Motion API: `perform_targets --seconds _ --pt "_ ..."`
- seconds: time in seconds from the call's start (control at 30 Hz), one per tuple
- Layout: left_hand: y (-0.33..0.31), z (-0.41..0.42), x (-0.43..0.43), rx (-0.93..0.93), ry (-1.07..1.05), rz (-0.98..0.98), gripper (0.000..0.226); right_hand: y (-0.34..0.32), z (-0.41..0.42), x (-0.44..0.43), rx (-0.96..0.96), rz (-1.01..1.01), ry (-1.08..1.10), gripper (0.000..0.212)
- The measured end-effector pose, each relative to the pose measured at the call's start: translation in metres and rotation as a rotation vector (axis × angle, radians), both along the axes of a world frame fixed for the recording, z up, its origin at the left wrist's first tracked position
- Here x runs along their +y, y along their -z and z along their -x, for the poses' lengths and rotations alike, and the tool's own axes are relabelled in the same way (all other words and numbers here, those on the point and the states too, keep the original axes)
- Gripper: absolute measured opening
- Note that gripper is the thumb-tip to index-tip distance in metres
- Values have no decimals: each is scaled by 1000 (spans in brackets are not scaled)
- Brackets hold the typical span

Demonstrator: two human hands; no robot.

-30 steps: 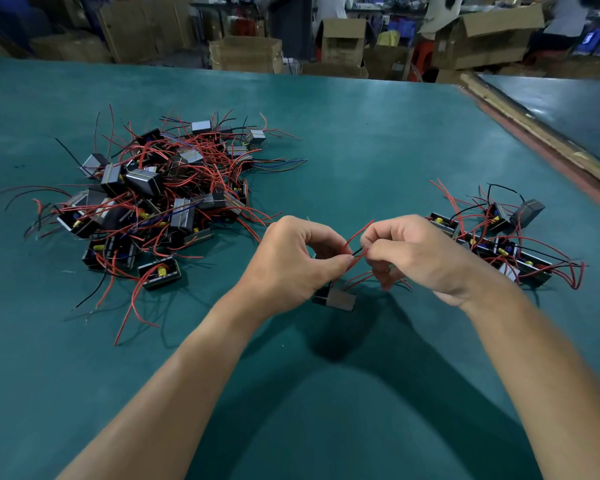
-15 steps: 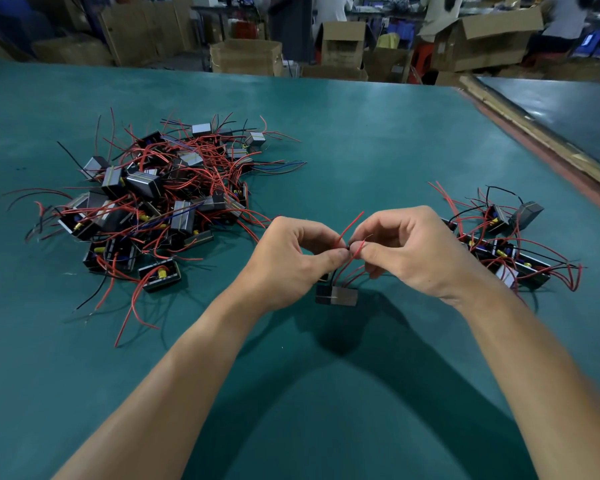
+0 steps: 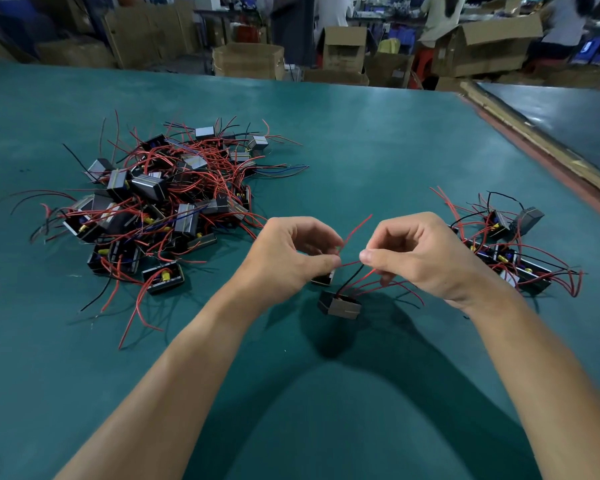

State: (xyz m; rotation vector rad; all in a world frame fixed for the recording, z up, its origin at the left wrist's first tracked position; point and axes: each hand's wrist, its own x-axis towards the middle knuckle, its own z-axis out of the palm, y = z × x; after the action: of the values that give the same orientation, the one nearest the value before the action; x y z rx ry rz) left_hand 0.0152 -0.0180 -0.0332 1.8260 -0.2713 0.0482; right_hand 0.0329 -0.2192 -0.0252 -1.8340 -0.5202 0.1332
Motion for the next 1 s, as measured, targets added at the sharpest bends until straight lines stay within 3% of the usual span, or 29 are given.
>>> perform_targets --seconds 0.27,0.7,0.8,0.87,0.93,1.0 --pt "1 -7 5 95 -308 96 19 1 -4 2 -56 11 138 16" --pt "-5 -9 5 219 -337 201 18 0 -6 -2 -106 79 93 15" --pt "-4 -7 4 191 -311 97 16 0 -9 -3 -62 50 116 16" --pt "-1 -4 3 141 -175 -34 27 2 -10 -4 -66 33 150 17" --pt "5 1 -1 28 -3 -333 45 4 -10 -5 -107 43 180 18" --pt "13 3 -6 -85 35 -554 55 6 -10 -5 -148 84 201 18"
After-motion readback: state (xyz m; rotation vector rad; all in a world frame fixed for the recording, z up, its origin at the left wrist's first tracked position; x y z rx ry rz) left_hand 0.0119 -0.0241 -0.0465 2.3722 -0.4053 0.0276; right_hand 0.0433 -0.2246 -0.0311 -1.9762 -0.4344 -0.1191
